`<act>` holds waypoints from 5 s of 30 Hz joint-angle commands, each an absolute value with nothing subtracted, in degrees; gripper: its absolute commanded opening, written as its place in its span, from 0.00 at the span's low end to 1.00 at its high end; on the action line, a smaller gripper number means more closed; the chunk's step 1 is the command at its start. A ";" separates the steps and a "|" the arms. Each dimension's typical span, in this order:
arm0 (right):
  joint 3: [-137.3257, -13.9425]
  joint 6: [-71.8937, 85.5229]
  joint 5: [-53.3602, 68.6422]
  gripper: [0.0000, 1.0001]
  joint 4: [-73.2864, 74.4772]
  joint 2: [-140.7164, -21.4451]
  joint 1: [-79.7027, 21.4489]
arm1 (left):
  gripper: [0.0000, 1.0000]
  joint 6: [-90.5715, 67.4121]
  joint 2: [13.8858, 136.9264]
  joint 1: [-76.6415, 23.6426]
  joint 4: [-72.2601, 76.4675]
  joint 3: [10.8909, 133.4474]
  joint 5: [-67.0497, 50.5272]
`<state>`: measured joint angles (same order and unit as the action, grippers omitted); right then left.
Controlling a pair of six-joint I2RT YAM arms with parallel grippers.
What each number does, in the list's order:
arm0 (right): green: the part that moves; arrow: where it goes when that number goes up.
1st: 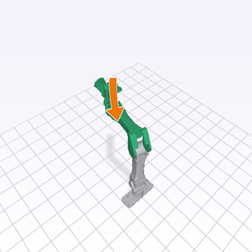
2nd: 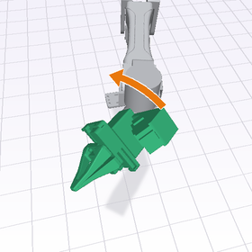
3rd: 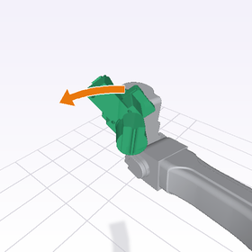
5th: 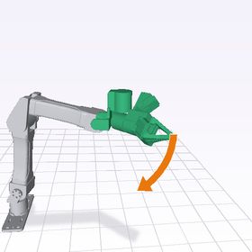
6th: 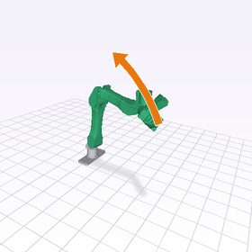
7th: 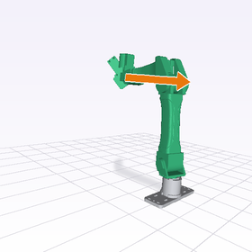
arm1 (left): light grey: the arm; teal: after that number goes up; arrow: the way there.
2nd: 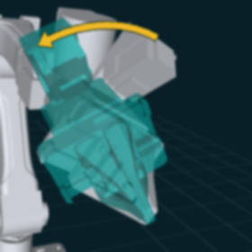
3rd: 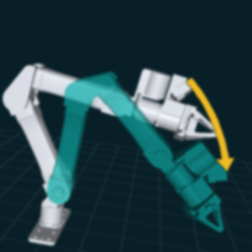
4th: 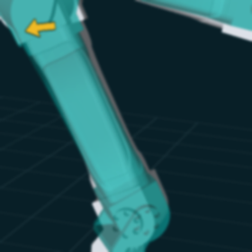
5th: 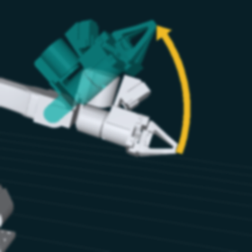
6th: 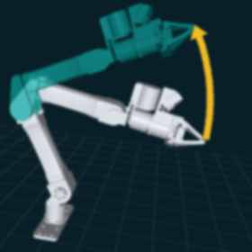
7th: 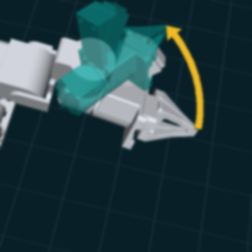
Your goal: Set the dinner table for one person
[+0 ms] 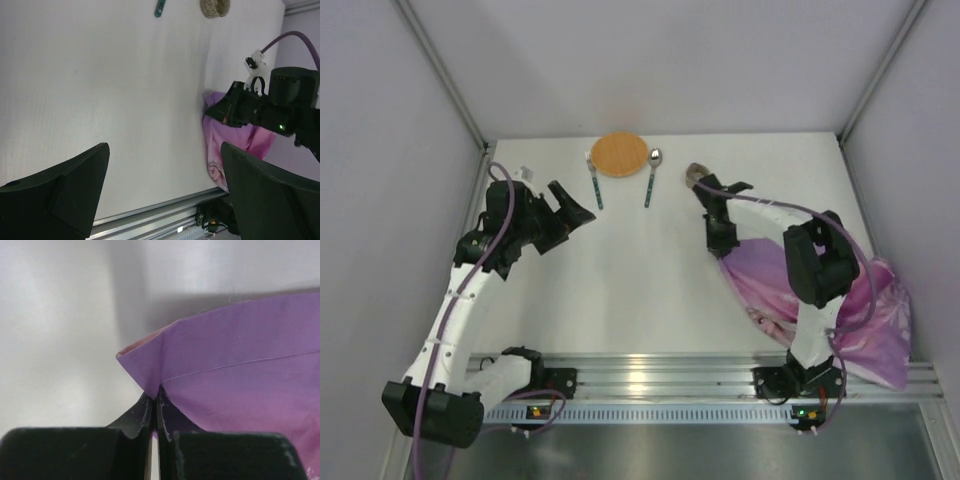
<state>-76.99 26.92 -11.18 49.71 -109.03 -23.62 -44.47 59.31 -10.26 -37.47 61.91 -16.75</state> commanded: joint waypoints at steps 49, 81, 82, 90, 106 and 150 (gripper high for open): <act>-72.51 29.53 -6.50 1.00 64.69 -62.49 -37.26 | 0.59 -30.85 104.51 -28.92 -20.74 61.09 -16.62; -109.22 23.03 -2.81 1.00 58.45 -104.63 -20.94 | 0.98 -30.32 81.84 -15.73 -43.85 55.45 5.63; -111.51 22.85 -3.16 1.00 58.45 -106.94 -20.22 | 0.98 -30.84 81.13 -15.73 -44.55 55.89 5.71; -134.99 24.43 -0.53 0.97 57.22 -130.75 -14.33 | 0.98 -35.59 70.42 -15.73 -55.44 63.19 3.70; -139.48 26.37 -6.85 0.67 49.39 -146.60 -14.15 | 0.98 -44.56 55.55 -15.82 -65.92 61.79 6.15; -67.06 32.78 -3.25 0.44 38.23 -98.43 -12.65 | 0.96 -26.46 144.66 -18.11 -35.33 133.76 -7.12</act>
